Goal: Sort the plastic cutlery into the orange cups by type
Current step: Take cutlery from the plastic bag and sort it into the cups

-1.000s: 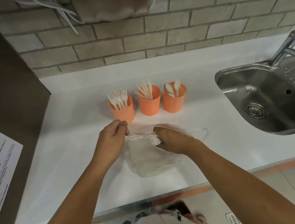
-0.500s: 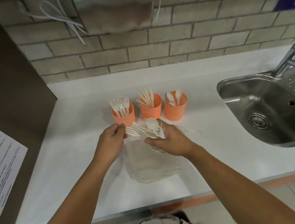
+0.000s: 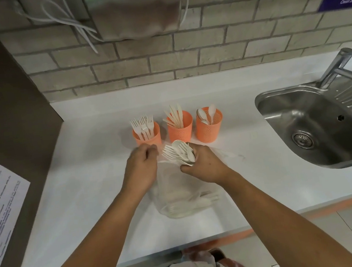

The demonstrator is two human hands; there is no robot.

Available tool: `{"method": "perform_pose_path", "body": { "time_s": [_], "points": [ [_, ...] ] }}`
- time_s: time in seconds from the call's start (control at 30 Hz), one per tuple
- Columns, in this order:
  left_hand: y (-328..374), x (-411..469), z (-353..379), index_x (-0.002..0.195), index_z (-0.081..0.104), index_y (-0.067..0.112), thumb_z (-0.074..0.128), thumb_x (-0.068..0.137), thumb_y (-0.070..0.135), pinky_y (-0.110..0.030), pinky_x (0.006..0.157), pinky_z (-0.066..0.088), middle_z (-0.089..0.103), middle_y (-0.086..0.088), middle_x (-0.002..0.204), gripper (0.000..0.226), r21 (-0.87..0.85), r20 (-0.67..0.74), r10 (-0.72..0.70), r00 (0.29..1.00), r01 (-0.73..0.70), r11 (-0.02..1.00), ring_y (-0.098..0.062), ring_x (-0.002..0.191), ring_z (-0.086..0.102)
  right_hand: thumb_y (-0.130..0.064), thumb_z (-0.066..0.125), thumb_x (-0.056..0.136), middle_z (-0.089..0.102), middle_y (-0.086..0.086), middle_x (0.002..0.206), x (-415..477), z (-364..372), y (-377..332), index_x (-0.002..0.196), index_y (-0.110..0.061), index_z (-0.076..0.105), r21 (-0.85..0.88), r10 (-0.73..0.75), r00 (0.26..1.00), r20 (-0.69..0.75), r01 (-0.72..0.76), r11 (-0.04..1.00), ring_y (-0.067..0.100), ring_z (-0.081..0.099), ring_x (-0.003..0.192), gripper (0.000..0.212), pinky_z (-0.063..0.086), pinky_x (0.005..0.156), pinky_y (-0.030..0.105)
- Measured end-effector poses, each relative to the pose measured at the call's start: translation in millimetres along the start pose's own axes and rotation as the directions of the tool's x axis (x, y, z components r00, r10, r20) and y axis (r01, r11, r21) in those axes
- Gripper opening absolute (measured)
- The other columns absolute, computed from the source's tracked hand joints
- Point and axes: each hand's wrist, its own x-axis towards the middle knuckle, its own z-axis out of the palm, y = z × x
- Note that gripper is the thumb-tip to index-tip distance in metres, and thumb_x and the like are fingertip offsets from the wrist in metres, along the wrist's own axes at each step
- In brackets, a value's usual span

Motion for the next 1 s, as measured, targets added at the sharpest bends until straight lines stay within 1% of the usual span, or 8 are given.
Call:
{"method": "perform_pose_path", "body": {
  "time_s": [0.17,0.3,0.47,0.57,0.63,0.8,0.9,1.0],
  "points": [
    [22,5,-8,0.125,0.063,0.024,0.040,0.099,0.049,-0.036,0.110,0.038,0.049,0.016,0.116,0.043,-0.007,-0.126,0.338,0.933,-0.342,0.940,-0.021,0.121,0.052,-0.010,0.075,0.082,0.064,-0.023,0.074,2,-4,-5,0.087,-0.037,0.057,0.055,-0.020,0.999,0.028,0.019,0.998,-0.002,0.059,0.068,0.033,0.044,0.067,0.015],
    [45,13,11,0.122,0.069,0.020,0.036,0.103,0.047,-0.032,0.106,0.041,0.061,0.008,0.118,0.047,0.006,0.214,0.438,0.873,-0.450,0.893,-0.012,0.119,0.054,-0.004,0.077,0.078,0.066,-0.003,0.075,10,-6,-19,0.089,-0.015,0.061,0.099,-0.068,0.997,0.049,0.063,0.993,0.008,0.061,0.067,0.022,0.047,0.063,0.025],
    [54,16,22,0.116,0.071,0.022,0.045,0.102,0.049,-0.032,0.098,0.048,0.065,0.010,0.112,0.040,-0.041,0.211,0.505,0.837,-0.509,0.860,-0.008,0.111,0.060,-0.009,0.075,0.079,0.070,0.010,0.083,18,-19,-25,0.096,-0.008,0.066,0.131,-0.074,0.993,0.097,0.061,0.989,0.017,0.069,0.076,0.019,0.057,0.067,0.036],
    [62,14,22,0.121,0.064,0.034,0.053,0.097,0.059,-0.035,0.087,0.052,0.058,0.014,0.112,0.037,0.223,0.184,0.586,0.789,-0.614,0.757,-0.009,0.106,0.060,-0.017,0.068,0.072,0.064,-0.003,0.063,22,-34,-29,0.074,-0.012,0.063,0.146,-0.057,0.987,0.147,0.036,0.989,0.012,0.064,0.064,0.007,0.053,0.059,0.030],
    [70,15,22,0.118,0.061,0.036,0.051,0.097,0.058,-0.039,0.079,0.055,0.058,0.012,0.108,0.032,0.337,0.163,0.589,0.792,-0.606,0.721,-0.013,0.098,0.061,-0.010,0.066,0.072,0.051,-0.005,0.049,22,-43,-33,0.065,-0.012,0.057,0.198,-0.024,0.979,0.203,-0.018,0.980,0.012,0.053,0.053,0.011,0.042,0.053,0.026],
    [78,22,27,0.098,0.061,0.027,0.053,0.092,0.047,-0.040,0.073,0.054,0.061,0.011,0.090,0.022,0.321,0.086,0.604,0.792,-0.596,0.736,-0.015,0.082,0.062,-0.006,0.072,0.076,0.055,0.011,0.059,26,-58,-31,0.091,0.006,0.062,0.293,-0.040,0.944,0.328,-0.061,0.954,0.023,0.056,0.055,0.022,0.045,0.061,0.038],
    [82,25,30,0.093,0.067,0.016,0.054,0.090,0.040,-0.042,0.073,0.054,0.066,0.004,0.086,0.027,0.317,0.030,0.593,0.805,-0.570,0.758,-0.018,0.082,0.064,-0.008,0.071,0.080,0.062,0.006,0.055,28,-63,-31,0.096,-0.001,0.063,0.279,-0.049,0.927,0.372,-0.062,0.958,0.019,0.062,0.059,0.019,0.051,0.071,0.034],
    [88,30,27,0.093,0.067,0.014,0.055,0.089,0.038,-0.041,0.074,0.054,0.066,0.003,0.086,0.027,0.320,-0.028,0.583,0.812,-0.545,0.775,-0.017,0.080,0.064,-0.004,0.069,0.082,0.062,0.003,0.054,26,-69,-27,0.089,-0.014,0.062,0.240,-0.063,0.920,0.387,-0.034,0.970,0.018,0.060,0.055,0.014,0.048,0.060,0.025]
  ]
}}
